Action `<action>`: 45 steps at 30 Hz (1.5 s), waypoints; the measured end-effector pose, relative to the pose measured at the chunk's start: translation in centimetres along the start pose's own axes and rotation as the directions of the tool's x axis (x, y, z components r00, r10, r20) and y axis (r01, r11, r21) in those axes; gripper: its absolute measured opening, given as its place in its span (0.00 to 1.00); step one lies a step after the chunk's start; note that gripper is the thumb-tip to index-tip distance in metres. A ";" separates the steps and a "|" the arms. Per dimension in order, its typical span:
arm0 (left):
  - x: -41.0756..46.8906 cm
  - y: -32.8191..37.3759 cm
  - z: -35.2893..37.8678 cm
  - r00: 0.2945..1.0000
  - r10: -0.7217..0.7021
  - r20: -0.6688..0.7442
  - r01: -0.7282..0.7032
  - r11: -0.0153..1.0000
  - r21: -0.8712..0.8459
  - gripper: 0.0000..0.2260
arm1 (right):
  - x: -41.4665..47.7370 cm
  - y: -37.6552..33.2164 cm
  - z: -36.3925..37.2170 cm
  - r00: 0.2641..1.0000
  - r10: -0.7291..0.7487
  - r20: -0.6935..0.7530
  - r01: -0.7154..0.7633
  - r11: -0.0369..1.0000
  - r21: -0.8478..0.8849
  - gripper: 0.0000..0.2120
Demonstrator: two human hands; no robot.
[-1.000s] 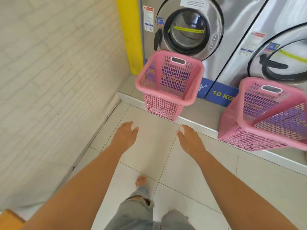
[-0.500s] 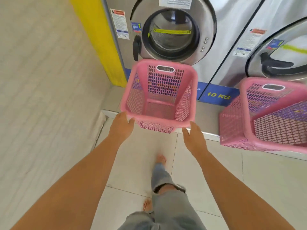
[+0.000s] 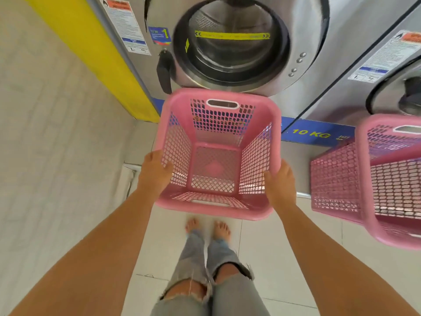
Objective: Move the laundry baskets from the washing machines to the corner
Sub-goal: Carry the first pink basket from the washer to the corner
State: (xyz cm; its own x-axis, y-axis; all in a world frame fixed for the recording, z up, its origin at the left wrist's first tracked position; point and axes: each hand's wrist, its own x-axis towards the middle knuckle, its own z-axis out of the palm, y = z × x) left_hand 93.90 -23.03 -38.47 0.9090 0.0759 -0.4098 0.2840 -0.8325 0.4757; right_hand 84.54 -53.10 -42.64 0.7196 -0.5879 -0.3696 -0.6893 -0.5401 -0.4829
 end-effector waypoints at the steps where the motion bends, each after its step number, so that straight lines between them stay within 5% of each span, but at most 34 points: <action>1: 1.2 -0.1 0.3 1.000 0.003 0.003 -0.003 1.000 0.005 0.21 | 1.0 0.1 0.3 1.000 0.004 -0.005 -0.004 1.000 -0.017 0.29; 7: 7.3 -0.5 1.9 0.999 -0.028 0.035 0.026 0.997 0.073 0.24 | 5.3 0.5 2.2 0.998 -0.065 0.027 0.066 0.995 -0.074 0.35; 15: 12.5 -3.6 3.4 0.989 0.112 0.096 -0.123 0.985 0.118 0.31 | 7.9 2.4 3.8 0.979 -0.201 0.033 0.202 0.979 -0.019 0.35; 21: 12.6 -3.9 4.7 0.985 0.166 -0.045 -0.161 0.981 0.107 0.29 | 8.1 2.6 4.4 0.979 -0.202 -0.034 0.201 0.979 -0.023 0.35; 33: 6.9 -4.5 3.0 0.988 0.126 -0.090 -0.122 0.991 0.054 0.29 | 3.5 3.1 1.6 0.978 -0.209 0.011 0.210 0.978 -0.018 0.34; 45: -6.0 -10.9 -1.0 0.971 -0.084 -0.224 0.086 0.996 -0.002 0.28 | -3.3 -0.1 -0.6 0.907 -0.400 0.133 0.412 0.908 -0.078 0.33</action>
State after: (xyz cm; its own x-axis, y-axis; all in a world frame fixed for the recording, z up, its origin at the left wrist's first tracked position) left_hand 85.64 -13.89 -40.41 0.9269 0.2668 -0.2639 0.3618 -0.8219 0.4399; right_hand 82.19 -51.50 -40.93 0.9393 -0.2370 -0.2480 -0.3362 -0.7796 -0.5284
